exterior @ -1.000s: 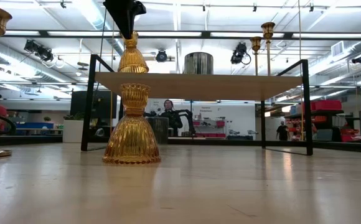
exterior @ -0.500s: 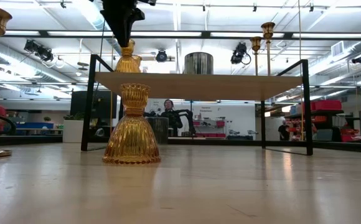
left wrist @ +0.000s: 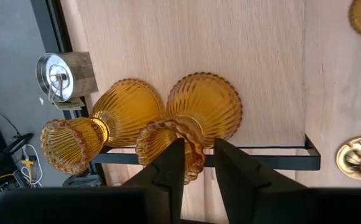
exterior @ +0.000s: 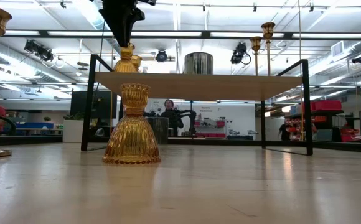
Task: Pick & Place candle stick holders
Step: Put the left glass candle holder on the shelf aligned with the other glass candle holder
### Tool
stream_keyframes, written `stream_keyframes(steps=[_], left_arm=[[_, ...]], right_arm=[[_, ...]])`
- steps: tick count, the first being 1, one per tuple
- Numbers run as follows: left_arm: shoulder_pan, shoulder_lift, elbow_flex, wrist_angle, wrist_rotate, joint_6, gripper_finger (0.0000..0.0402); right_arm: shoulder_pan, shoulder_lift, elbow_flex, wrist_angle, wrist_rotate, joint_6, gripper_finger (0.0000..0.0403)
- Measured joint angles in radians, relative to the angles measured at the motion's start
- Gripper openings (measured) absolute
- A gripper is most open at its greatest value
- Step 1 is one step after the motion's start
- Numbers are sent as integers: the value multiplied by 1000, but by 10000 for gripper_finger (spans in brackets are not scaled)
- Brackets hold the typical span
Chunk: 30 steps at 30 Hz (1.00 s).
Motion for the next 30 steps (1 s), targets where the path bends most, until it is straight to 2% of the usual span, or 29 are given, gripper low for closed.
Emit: stream_keyframes(steps=[7, 16, 21, 30], left_arm=[[0, 0, 0, 0, 0, 0, 122], [-6, 0, 0, 0, -7, -1, 213], [-11, 0, 0, 0, -14, 6, 249], [-13, 0, 10, -34, -6, 6, 254]], right_arm=[[0, 0, 0, 0, 0, 0, 168], [0, 0, 0, 0, 0, 0, 168], [0, 0, 0, 0, 0, 0, 168], [0, 0, 0, 0, 0, 0, 168]])
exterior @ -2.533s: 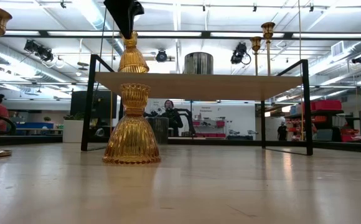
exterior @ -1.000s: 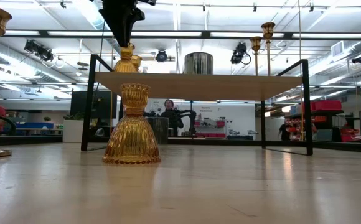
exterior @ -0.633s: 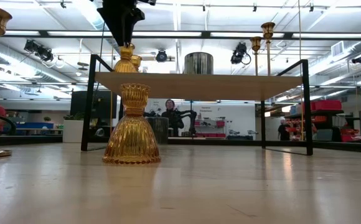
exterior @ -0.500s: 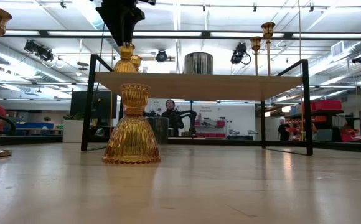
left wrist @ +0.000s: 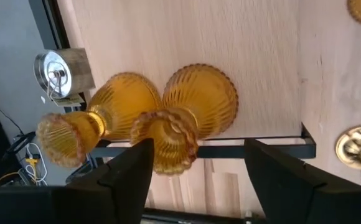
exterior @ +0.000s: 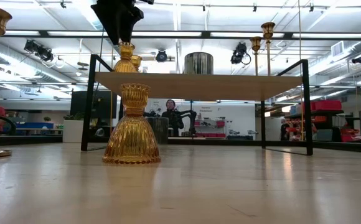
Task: Pick & Place candle stick holders
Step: Put the left glass candle holder on the shelf aligned with the other glass candle holder
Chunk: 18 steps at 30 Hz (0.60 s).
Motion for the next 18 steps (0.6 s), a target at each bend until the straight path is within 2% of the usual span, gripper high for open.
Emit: stream_keyframes(steps=[7, 12, 18], left_arm=[[0, -1, 112, -3, 9, -12, 250], [1, -2, 176, -1, 119, -53, 245], [-5, -1, 168, -5, 203, -94, 193]], right_arm=[[0, 0, 0, 0, 0, 0, 168], [0, 0, 0, 0, 0, 1, 168], [0, 0, 0, 0, 0, 3, 168]])
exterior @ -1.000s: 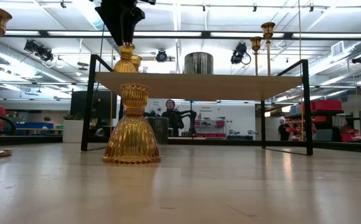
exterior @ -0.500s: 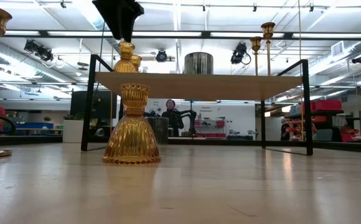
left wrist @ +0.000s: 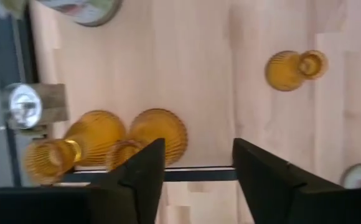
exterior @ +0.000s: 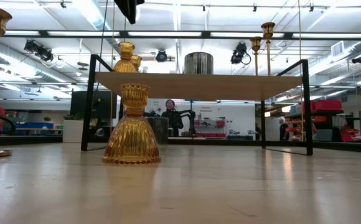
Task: Pick & Place candle stick holders
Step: Put the left glass candle holder on the shelf aligned with the other glass candle holder
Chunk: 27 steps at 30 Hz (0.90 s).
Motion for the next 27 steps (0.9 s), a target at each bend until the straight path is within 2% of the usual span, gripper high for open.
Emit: stream_keyframes(steps=[3, 9, 20, 27], left_arm=[[0, 0, -17, 11, 41, -4, 158], [0, 1, -69, 29, 49, -49, 95], [2, 1, -89, 31, 33, -53, 15], [2, 1, -89, 30, 30, -53, 9]], right_arm=[[0, 0, 0, 0, 0, 0, 168], [0, 0, 0, 0, 0, 1, 168], [0, 0, 0, 0, 0, 1, 168], [0, 0, 0, 0, 0, 0, 168]])
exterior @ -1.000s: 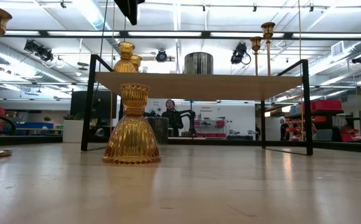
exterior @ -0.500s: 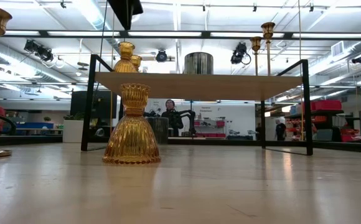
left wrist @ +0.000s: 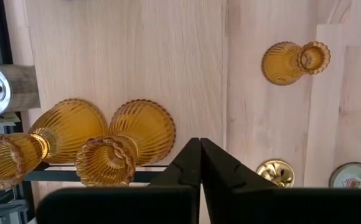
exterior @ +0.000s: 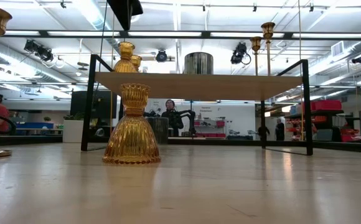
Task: Pick & Place candle stick holders
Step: Put the left glass candle holder on the shelf aligned with the other glass candle holder
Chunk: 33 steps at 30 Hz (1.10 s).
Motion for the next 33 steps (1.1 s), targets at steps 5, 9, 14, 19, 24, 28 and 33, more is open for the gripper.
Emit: stream_keyframes(steps=[5, 9, 14, 19, 24, 28, 33], left_arm=[[0, -1, -32, -5, 1, 1, 6], [0, -1, -92, -2, -5, 1, 4], [0, 0, -139, 24, -57, 2, 4], [5, 0, -140, 28, -114, -1, 4], [18, 0, -140, 29, -130, -18, 3], [28, 0, -140, 34, -135, -18, 4], [36, 0, -140, 33, -165, -18, 3]], right_arm=[[0, 0, 0, 0, 0, 0, 168], [0, 0, 0, 0, 0, 0, 168], [0, 0, 0, 0, 0, 0, 168], [0, 0, 0, 0, 0, 0, 168], [0, 0, 0, 0, 0, 0, 168], [0, 0, 0, -2, -5, 0, 168], [0, 0, 0, -9, -8, 0, 168]])
